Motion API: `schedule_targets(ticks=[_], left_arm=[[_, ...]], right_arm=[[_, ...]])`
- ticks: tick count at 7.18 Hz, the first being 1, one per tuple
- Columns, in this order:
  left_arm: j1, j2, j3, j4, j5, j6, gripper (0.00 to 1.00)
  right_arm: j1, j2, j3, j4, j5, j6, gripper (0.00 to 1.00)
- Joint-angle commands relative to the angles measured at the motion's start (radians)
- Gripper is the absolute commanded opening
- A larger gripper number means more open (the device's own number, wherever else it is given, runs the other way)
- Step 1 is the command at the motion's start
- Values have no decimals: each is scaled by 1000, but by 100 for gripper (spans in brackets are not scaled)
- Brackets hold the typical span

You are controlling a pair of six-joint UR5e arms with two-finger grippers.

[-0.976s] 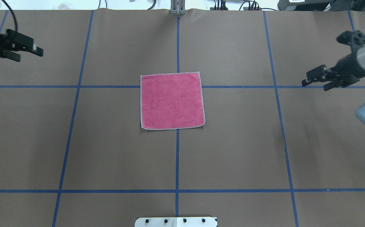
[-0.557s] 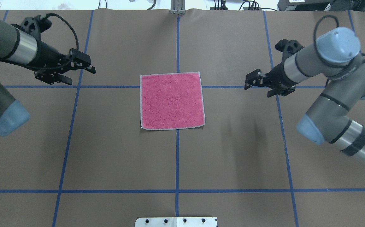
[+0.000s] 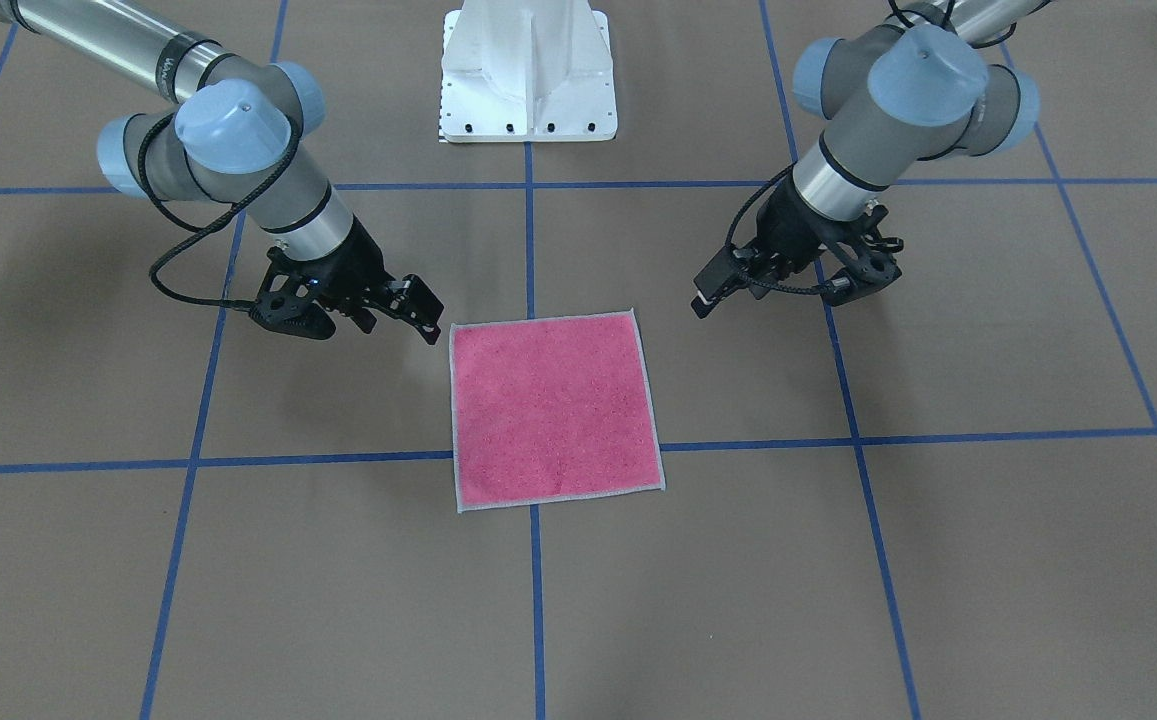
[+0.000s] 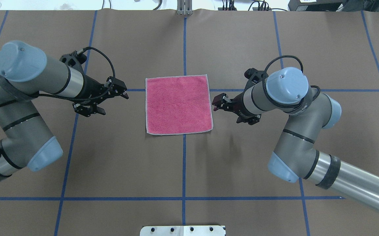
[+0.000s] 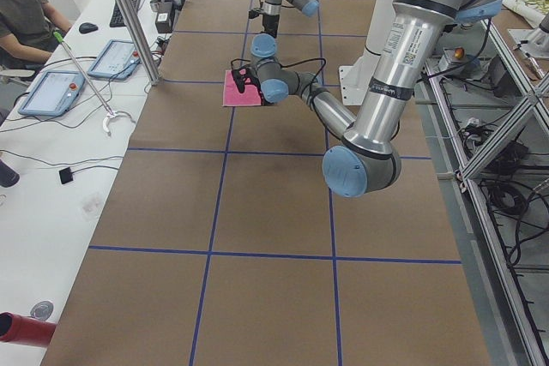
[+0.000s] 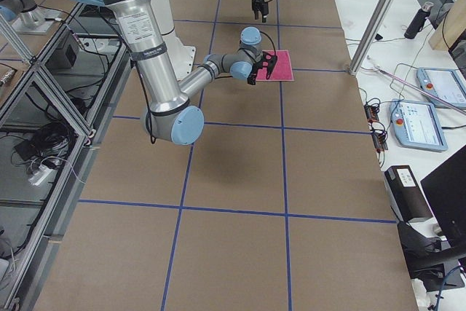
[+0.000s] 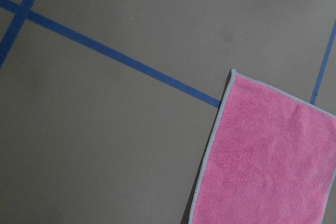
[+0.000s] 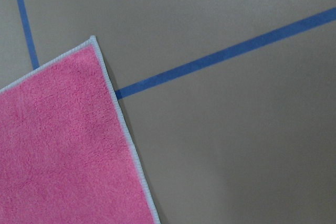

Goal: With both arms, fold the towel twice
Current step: 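Move both grippers in toward the towel's sides nearest the robot, then lower both grippers to the towel corners nearest the robot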

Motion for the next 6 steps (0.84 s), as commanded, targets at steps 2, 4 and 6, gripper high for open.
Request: schedule_targets(ticks=[2, 4, 6], left_arm=[[48, -18, 1, 2, 54, -67, 99], [48, -17, 1, 2, 55, -67, 99], [50, -17, 1, 2, 55, -67, 99]], right_arm=[[-72, 31, -41, 0, -91, 135, 81], [-93, 42, -64, 1, -116, 138, 79], [-97, 43, -64, 1, -116, 141, 70]])
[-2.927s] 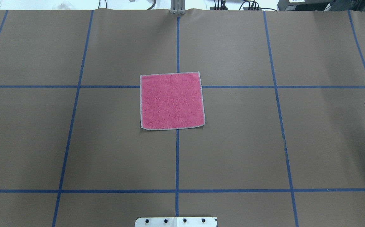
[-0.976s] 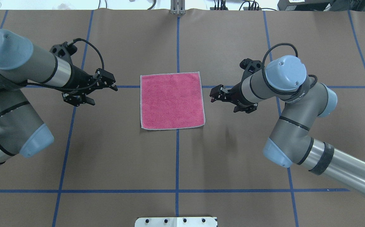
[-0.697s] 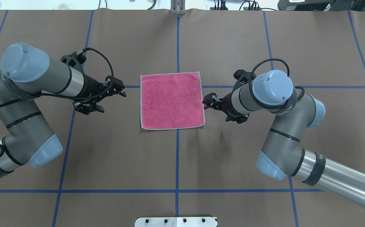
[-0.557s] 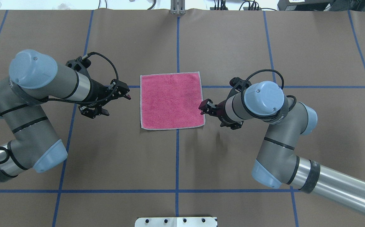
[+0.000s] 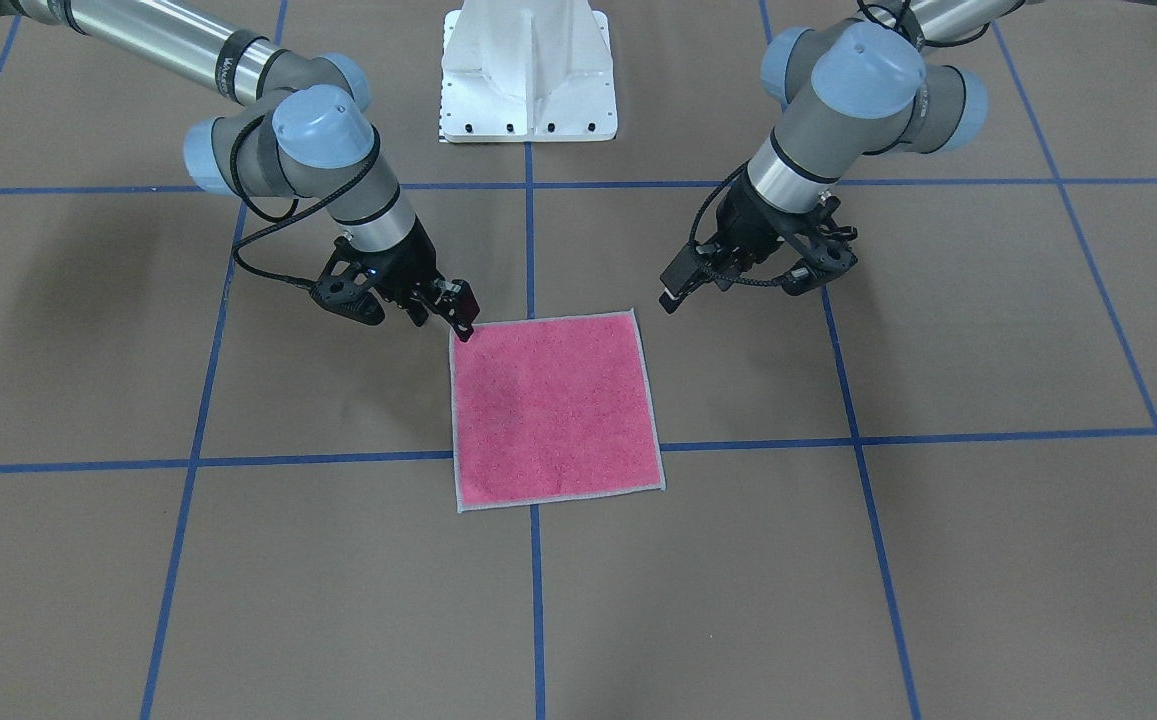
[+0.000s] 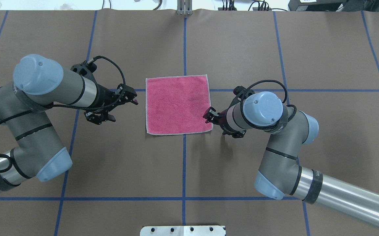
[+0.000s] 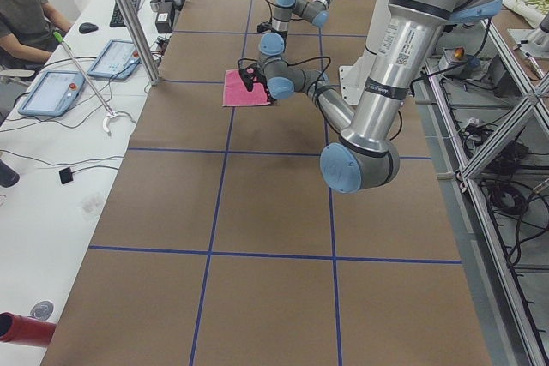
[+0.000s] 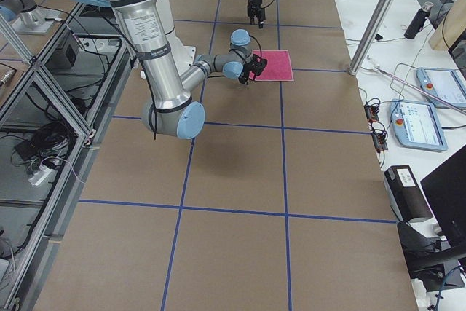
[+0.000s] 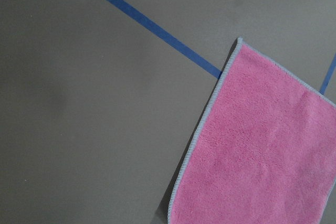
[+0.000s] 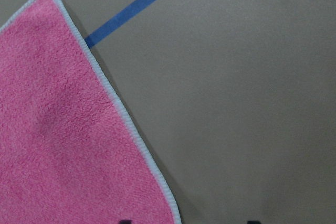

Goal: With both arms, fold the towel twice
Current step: 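Lower both grippers to the towel corners nearest the robot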

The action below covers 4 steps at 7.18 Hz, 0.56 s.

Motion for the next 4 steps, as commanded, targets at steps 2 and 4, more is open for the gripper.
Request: schedule_targets(ticks=[2, 4], left_arm=[[1, 3, 0, 0, 0, 0, 99], [1, 3, 0, 0, 2, 0, 99]], right_arm=[[-6, 11, 0, -2, -2, 4, 67], [-7, 11, 0, -2, -2, 4, 62]])
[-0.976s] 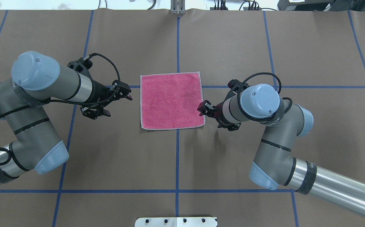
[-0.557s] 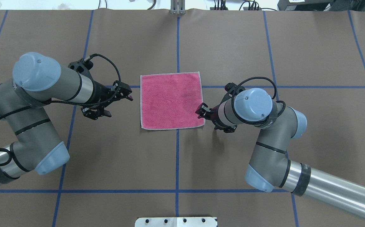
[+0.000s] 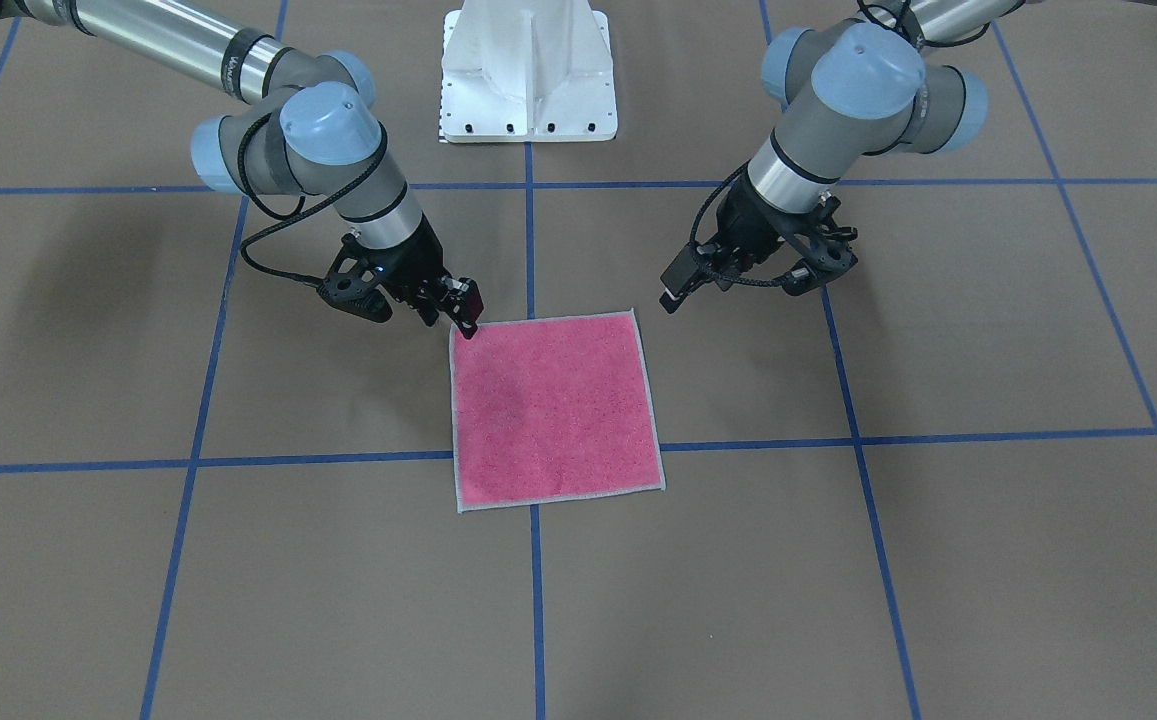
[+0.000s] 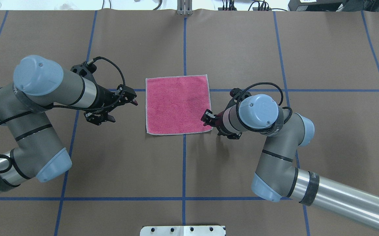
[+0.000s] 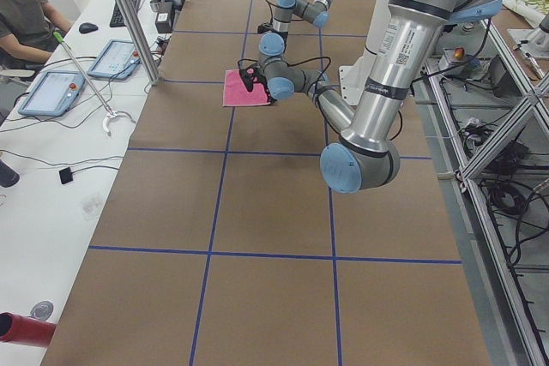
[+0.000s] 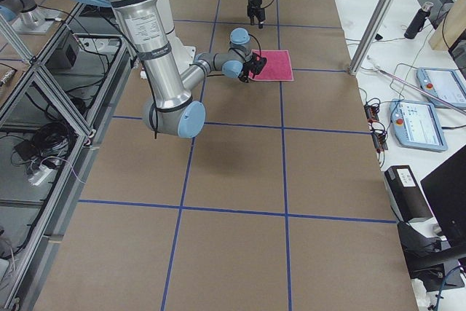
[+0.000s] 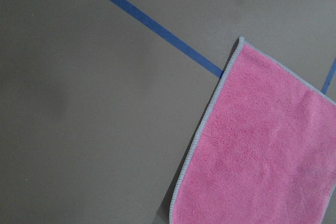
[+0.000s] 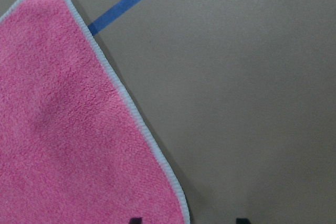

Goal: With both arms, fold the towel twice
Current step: 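Lower both grippers to the towel corners nearest the robot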

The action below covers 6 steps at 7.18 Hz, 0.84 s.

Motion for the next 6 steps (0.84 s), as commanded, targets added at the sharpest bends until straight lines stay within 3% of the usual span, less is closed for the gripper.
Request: schedule_targets(ticks=[1, 6], left_arm=[[0, 2, 0, 0, 1, 0, 99], [0, 5, 0, 0, 3, 0, 99]], right_arm=[[-5, 0, 0, 0, 0, 0, 61], [-11, 3, 0, 0, -2, 54, 42]])
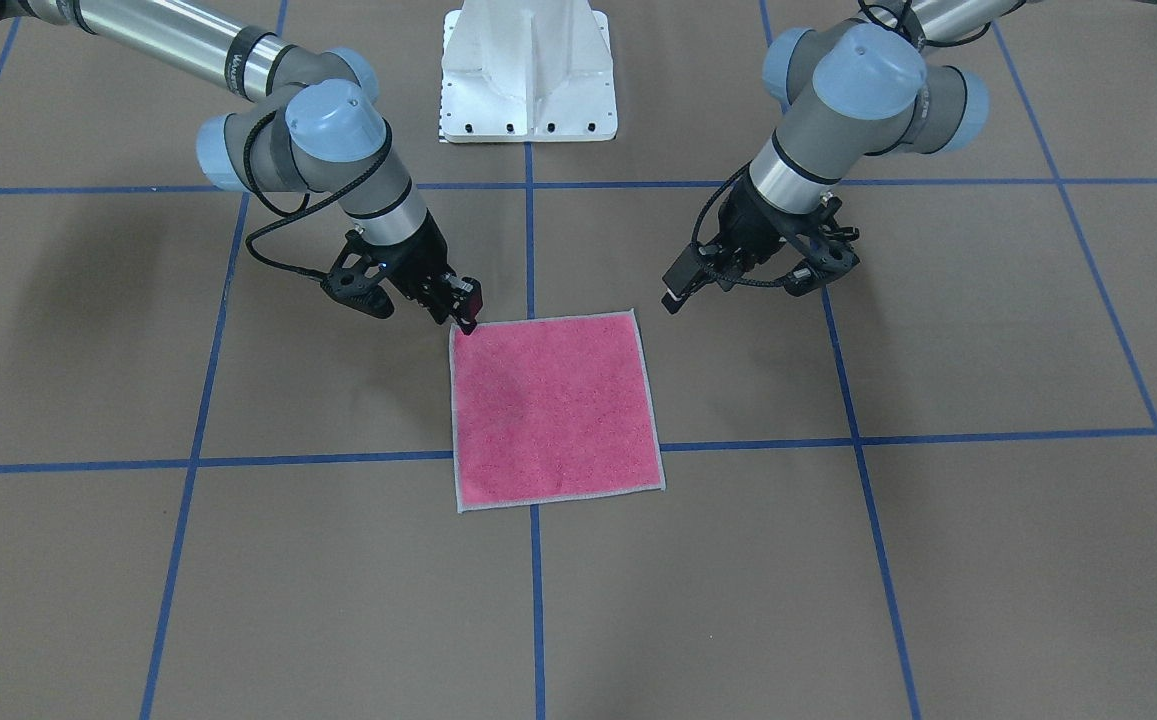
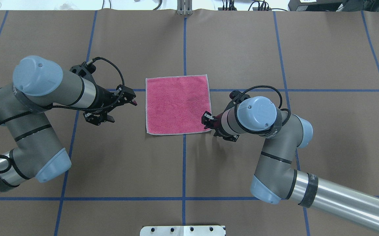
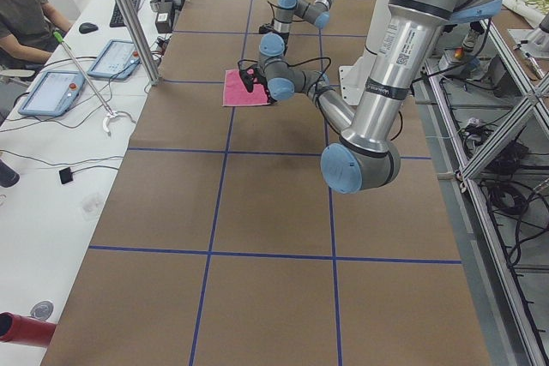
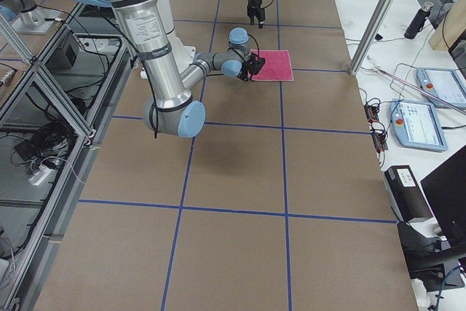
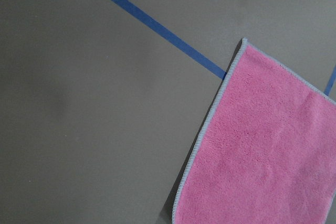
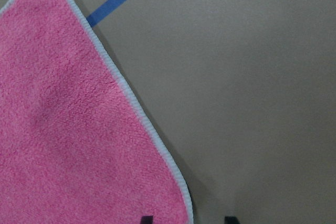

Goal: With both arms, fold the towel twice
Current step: 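Lower both grippers to the towel corners nearest the robot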

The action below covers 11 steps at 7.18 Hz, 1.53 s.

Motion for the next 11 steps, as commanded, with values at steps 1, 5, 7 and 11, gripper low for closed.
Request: schedule_targets(ticks=[1, 5, 7, 11], left_arm=[[0, 2, 0, 0, 1, 0, 99], [0, 2, 0, 0, 1, 0, 99], [0, 2, 0, 0, 1, 0, 99], [0, 5, -1, -2, 1, 0, 99]], right_arm=[[-1, -1, 1, 0, 0, 3, 36], [-1, -1, 10, -29, -19, 3, 33], [-1, -1, 10, -31, -19, 3, 32], [-6, -1, 13, -29, -26, 1, 0]])
